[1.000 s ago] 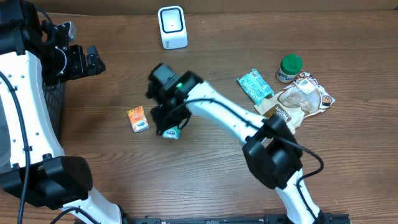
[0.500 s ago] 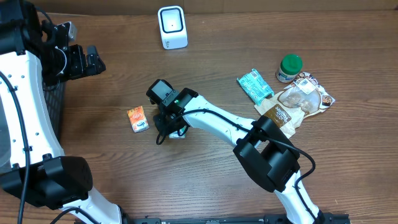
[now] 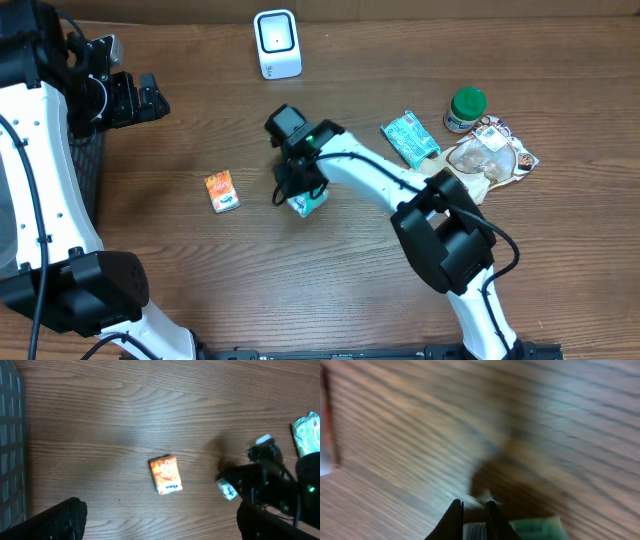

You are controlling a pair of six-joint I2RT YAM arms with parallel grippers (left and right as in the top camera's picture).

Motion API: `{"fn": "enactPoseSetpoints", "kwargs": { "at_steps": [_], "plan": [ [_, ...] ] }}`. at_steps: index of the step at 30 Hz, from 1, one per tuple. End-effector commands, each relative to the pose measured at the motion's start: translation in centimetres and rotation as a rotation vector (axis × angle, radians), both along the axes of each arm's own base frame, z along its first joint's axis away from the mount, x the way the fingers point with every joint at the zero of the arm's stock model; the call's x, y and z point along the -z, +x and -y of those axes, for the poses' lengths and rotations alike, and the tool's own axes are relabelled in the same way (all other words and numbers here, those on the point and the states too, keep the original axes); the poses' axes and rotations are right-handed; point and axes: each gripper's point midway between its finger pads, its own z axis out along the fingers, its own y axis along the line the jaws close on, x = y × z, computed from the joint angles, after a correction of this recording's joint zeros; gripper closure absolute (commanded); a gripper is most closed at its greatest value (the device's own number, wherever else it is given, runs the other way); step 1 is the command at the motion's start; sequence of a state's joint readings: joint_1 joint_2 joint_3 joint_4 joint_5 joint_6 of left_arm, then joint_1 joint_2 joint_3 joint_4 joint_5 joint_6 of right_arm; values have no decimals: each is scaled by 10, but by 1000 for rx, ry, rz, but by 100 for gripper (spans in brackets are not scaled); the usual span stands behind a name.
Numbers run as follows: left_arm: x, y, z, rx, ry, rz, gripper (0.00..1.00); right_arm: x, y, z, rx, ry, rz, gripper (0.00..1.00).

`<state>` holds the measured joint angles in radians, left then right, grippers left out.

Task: Scan the item barcode

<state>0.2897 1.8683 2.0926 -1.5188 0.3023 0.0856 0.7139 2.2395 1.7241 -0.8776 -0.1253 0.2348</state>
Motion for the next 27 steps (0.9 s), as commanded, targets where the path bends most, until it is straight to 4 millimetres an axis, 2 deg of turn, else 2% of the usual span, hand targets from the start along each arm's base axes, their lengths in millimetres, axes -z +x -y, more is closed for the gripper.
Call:
{"fn": "enactPoseSetpoints", "kwargs": {
  "at_steps": [1,4,6,9,12,15,19,22,27],
  "plan": [
    [-4,1,-1,12,8,16,0,-39,14,-9,-21,86,43,87],
    [-4,1,-1,12,8,16,0,-59,4,-21,-49,179,5,87],
    [-4,1,-1,12,8,16,1,-64,-11,-32,-81,230,-45,87],
    [-4,1,-1,12,8,16,1,-61,-34,-42,-115,239,-106,87],
    [-4,1,-1,12,8,16,1,-49,-53,-43,-124,183,-129,87],
    [-4,1,-1,12,8,16,0,-31,-65,-33,-88,88,-136,87],
    [-4,1,-1,12,8,16,0,-12,-70,-7,-24,-45,-134,87],
    [-4,1,-1,12,8,16,0,-3,-64,14,6,-114,-119,87],
    [-4,1,-1,12,8,16,1,1,-47,48,58,-231,-73,87]
  ]
}}
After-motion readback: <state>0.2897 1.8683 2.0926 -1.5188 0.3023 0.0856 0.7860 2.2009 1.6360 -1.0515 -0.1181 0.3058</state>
